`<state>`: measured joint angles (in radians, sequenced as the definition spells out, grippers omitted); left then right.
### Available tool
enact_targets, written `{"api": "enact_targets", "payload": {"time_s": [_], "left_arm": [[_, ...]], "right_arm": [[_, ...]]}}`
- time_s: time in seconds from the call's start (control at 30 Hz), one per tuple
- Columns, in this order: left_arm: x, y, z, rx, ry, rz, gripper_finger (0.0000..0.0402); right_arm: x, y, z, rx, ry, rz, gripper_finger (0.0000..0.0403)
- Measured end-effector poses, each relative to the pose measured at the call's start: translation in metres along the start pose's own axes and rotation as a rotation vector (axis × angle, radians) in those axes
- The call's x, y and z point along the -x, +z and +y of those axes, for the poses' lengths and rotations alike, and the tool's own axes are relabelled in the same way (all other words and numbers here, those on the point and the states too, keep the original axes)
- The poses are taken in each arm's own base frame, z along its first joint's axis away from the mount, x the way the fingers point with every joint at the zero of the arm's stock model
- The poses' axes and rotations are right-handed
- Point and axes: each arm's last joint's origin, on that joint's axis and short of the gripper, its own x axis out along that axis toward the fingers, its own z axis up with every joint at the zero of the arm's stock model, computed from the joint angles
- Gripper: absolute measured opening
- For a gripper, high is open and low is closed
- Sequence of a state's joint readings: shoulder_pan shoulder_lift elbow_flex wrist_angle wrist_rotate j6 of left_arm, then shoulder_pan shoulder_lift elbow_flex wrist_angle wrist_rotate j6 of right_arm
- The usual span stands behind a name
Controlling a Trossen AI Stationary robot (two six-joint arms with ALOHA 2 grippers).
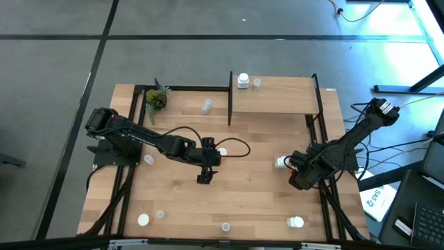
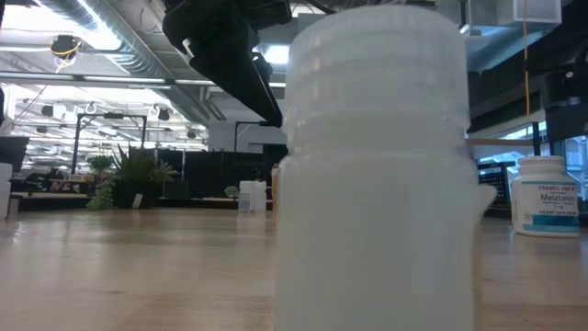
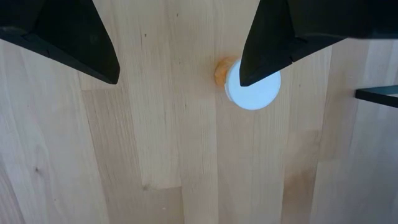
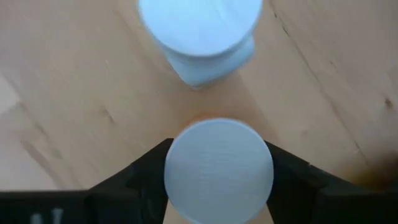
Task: Pick and place medicine bottles onto shelf by color
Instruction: Put the right orange pill bottle on the shelf
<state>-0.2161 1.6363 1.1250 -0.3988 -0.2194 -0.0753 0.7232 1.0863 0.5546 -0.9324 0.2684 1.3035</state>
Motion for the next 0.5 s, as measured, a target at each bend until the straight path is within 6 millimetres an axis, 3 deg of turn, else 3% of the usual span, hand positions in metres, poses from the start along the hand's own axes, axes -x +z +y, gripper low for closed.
{"api": "enact_targets", "payload": {"time_s": [0.5], "left_arm": [[0.0, 0.0, 0.0, 0.0, 0.0, 0.0, 0.0327]], "right_arm": [[0.057, 0.019, 0.005, -0.027, -0.078, -0.028, 0.0208]]}}
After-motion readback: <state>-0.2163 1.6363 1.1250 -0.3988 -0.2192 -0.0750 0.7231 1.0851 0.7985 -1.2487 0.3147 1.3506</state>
